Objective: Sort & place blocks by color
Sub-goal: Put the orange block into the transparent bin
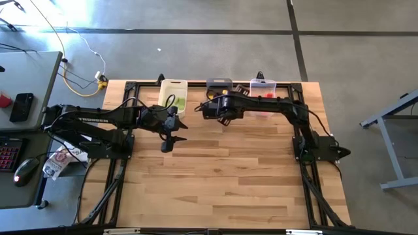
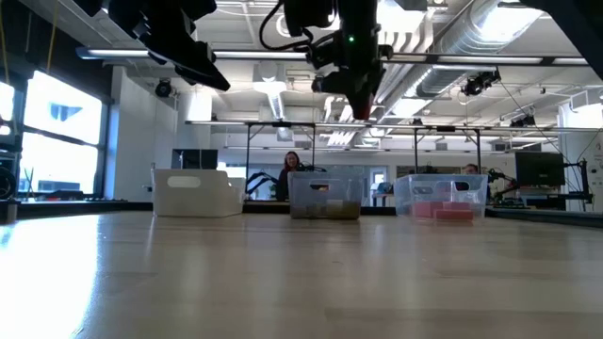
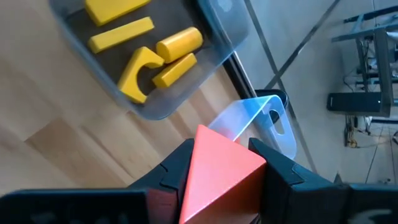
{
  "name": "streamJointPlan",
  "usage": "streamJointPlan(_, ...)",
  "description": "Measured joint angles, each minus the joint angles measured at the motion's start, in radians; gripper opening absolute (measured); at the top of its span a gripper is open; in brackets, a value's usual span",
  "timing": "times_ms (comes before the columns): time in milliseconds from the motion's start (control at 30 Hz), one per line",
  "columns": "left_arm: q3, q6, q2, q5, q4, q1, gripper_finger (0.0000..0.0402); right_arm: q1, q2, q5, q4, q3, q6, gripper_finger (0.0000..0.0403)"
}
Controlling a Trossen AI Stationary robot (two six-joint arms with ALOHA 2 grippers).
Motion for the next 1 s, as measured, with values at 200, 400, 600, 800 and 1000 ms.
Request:
streamJointPlan(200, 0.0, 0.0, 0.0, 0.0, -0.004, 0.0, 0.0225, -0.045, 0.0, 0.024, 0.0, 0.0, 0.013, 0.0109)
streamJointPlan(400, 0.0, 0.0, 0.0, 0.0, -0.016, 0.0, 0.0225, -0.097, -0.002, 0.04, 0.0, -0.049, 0.043, 0.0109)
streamJointPlan(600, 0.0, 0.0, 0.0, 0.0, -0.03, 0.0, 0.0225, -0.156, -0.013, 0.073, -0.001, -0.231, 0.065, 0.0109)
streamJointPlan(800, 0.0, 0.0, 0.0, 0.0, -0.032, 0.0, 0.0225, -0.223, -0.045, 0.074, 0.008, -0.372, 0.108, 0.0109)
streamJointPlan(1000, 0.0, 0.0, 0.0, 0.0, -0.034, 0.0, 0.0225, -0.3, -0.074, 0.068, 0.073, -0.474, 0.082, 0.0109)
